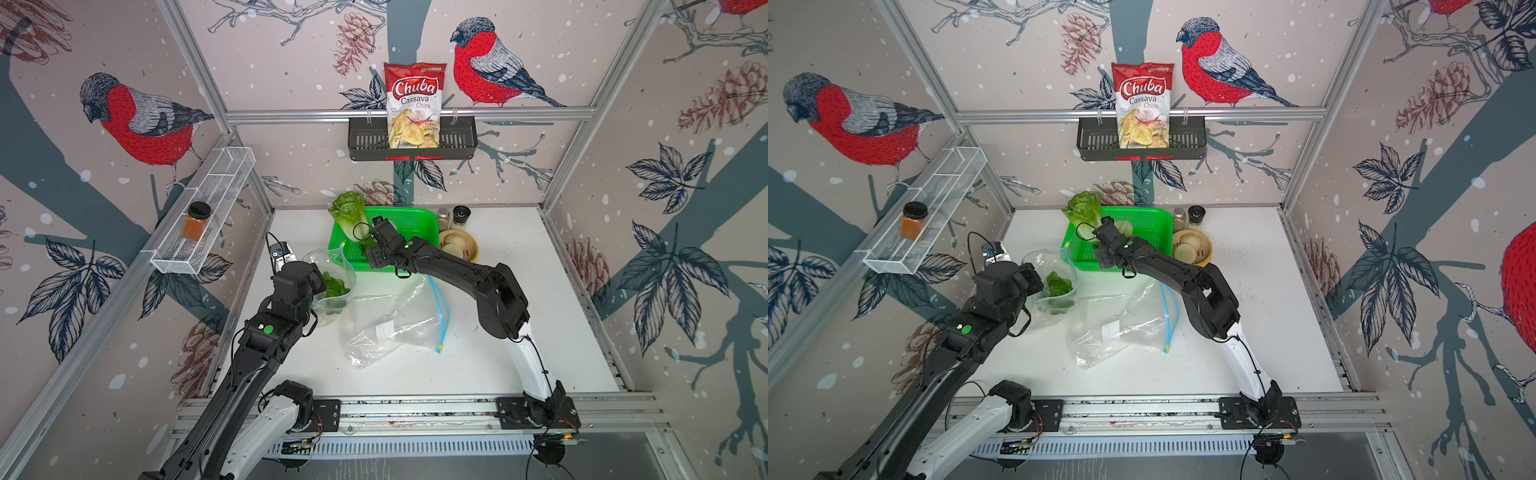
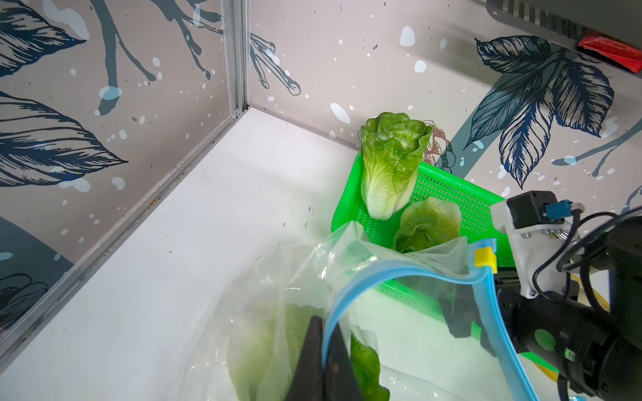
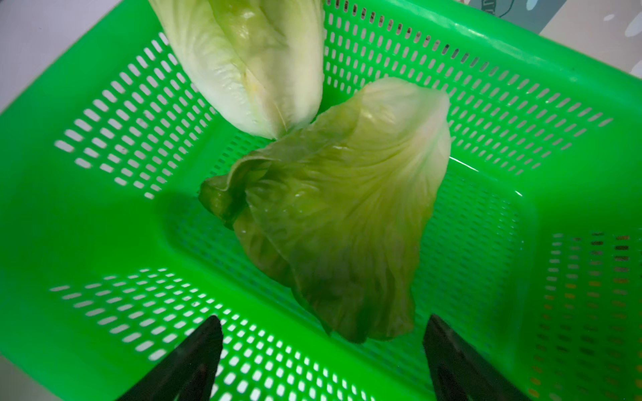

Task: Put the chinese cabbages into a zipper bag and zip it
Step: Pick up the Chinese cabbage from the basket.

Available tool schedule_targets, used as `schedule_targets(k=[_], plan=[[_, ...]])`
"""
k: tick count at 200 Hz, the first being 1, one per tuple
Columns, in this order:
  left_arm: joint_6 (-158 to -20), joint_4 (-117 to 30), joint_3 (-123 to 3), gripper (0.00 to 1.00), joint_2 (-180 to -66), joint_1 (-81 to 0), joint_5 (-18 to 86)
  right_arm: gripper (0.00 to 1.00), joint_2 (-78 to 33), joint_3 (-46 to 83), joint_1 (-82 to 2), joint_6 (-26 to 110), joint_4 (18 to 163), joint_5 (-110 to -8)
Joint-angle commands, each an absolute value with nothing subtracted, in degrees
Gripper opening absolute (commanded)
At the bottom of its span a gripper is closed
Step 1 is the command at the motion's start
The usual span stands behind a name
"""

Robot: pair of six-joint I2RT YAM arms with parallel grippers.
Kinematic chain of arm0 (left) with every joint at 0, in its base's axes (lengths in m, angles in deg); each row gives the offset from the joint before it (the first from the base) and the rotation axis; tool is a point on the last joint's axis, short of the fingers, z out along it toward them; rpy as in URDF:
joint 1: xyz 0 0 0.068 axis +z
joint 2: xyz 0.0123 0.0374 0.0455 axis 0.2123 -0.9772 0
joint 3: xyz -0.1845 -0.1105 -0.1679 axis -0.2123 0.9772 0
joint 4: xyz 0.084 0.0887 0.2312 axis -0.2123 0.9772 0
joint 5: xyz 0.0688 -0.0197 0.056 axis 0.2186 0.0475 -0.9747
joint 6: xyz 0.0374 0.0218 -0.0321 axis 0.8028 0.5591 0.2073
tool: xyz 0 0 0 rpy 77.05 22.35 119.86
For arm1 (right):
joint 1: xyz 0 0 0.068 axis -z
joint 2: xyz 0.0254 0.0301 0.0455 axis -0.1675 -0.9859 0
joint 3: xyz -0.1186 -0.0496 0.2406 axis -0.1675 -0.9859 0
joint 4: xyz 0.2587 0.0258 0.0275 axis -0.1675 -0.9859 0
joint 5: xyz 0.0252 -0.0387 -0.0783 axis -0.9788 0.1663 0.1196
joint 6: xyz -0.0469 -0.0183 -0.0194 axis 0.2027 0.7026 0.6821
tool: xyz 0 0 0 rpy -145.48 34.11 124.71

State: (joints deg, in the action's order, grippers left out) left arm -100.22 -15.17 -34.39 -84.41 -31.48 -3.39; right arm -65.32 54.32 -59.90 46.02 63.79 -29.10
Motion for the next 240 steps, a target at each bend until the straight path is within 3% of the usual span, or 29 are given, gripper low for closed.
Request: schedule_targets(k=[1,165,240], plan=[[-100.3,-16.7,-34.2,0.03,-84.4,-31.3,-3.5,0.91,-66.5,55.5,-59.4,46.3,62.3,-27.0],[-100.9,-17.7,-33.2,0.03,-84.6,-31.3,-1.3,0.78,-71.1,59.5,-57.2,46.5,68.9,-25.2],[-101.0,-18.4,-32.8,0.03,-84.6,-31.3,-1.1,0.6,-69.1,54.1,-57.1,47.5,78.5,-24.3]])
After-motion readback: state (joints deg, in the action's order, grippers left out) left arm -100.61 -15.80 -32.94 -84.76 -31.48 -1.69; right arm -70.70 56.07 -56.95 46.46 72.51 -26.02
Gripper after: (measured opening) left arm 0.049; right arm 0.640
